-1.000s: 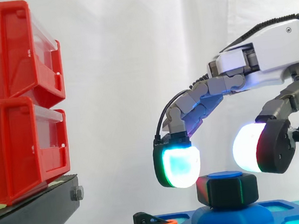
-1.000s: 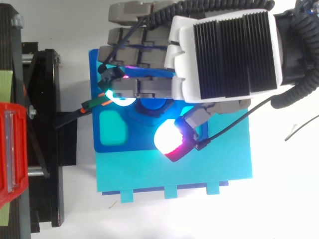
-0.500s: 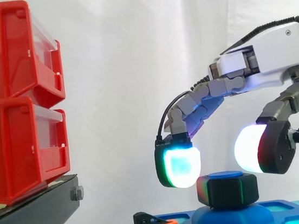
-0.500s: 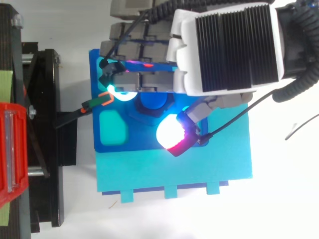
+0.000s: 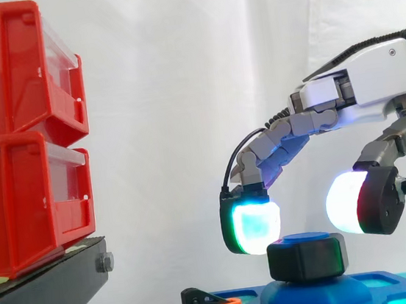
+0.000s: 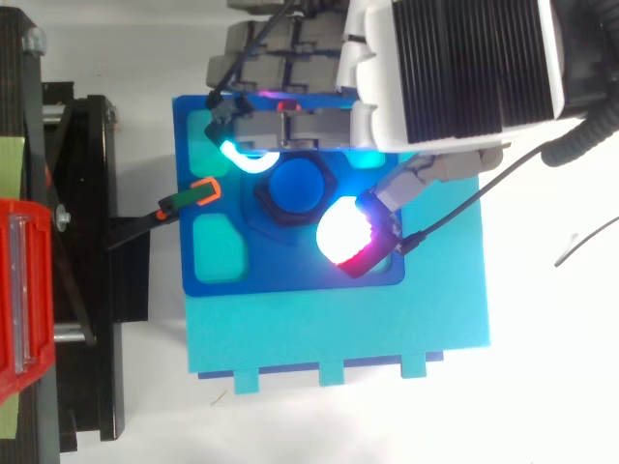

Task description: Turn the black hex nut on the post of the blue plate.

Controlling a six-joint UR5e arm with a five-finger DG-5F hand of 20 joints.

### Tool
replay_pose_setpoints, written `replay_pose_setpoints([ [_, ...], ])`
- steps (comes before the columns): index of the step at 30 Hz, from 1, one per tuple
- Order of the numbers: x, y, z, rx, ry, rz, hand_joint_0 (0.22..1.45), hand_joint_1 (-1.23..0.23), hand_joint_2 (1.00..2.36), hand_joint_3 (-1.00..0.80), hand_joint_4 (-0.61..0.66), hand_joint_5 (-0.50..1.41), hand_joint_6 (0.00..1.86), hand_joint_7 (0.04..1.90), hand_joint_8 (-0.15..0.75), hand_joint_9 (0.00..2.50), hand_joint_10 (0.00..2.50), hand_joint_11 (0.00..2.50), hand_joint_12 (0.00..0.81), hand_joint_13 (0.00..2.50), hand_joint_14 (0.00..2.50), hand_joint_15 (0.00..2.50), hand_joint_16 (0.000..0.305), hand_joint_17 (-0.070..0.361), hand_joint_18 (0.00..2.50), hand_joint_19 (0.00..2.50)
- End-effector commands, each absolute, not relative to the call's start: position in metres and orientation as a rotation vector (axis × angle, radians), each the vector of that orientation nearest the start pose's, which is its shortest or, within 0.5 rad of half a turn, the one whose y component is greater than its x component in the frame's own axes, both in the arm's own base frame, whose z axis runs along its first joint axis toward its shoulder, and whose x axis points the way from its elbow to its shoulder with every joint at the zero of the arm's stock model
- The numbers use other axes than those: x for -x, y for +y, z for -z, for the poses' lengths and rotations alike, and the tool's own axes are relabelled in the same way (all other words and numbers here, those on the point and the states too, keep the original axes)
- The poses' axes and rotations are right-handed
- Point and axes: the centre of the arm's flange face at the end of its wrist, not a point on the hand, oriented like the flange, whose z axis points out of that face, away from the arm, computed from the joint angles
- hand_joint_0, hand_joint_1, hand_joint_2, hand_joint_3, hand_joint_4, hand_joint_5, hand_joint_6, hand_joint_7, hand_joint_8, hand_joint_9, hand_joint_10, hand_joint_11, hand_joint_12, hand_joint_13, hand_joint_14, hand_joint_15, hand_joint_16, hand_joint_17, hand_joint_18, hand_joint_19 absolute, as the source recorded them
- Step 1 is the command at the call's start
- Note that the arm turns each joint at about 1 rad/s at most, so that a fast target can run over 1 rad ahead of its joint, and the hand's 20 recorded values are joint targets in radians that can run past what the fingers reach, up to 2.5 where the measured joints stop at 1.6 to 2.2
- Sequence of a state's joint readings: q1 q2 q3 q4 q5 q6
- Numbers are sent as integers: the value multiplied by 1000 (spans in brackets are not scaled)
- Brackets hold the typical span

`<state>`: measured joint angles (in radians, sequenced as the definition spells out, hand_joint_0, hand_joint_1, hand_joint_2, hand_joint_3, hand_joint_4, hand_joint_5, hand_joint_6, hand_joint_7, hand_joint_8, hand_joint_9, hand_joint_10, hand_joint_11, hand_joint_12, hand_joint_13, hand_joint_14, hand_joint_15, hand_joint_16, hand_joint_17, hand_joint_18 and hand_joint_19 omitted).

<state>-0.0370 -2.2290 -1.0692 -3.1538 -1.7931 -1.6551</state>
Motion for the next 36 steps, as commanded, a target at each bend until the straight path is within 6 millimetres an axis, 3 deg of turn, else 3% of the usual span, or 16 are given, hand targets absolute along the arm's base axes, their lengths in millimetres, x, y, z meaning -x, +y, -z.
replay_pose_setpoints([
  [1,-720,-145,-323,205,1724,-109,497,-419,1001,-482,221,-195,502,1066,276,456,0,55,336,434,3,91,52,117,350,247],
  [11,-714,-159,-323,219,1733,-123,496,-415,1001,-486,219,-195,502,1069,275,454,0,57,334,428,4,85,52,118,341,249],
  [18,-716,-157,-324,217,1721,-119,496,-414,1001,-487,222,-194,502,1065,274,455,2,54,333,429,3,87,52,118,340,250],
  [24,-725,-148,-341,191,1708,-84,495,-414,1000,-485,223,-194,502,1070,276,457,2,49,333,427,3,80,52,117,335,242],
  [31,-731,-132,-343,193,1693,-76,494,-411,1001,-486,227,-194,502,1062,273,450,4,52,335,420,3,77,52,117,324,242],
  [36,-738,-109,-342,184,1678,-56,495,-379,1000,-492,222,-191,503,1049,275,450,0,53,335,416,3,80,51,116,305,245],
])
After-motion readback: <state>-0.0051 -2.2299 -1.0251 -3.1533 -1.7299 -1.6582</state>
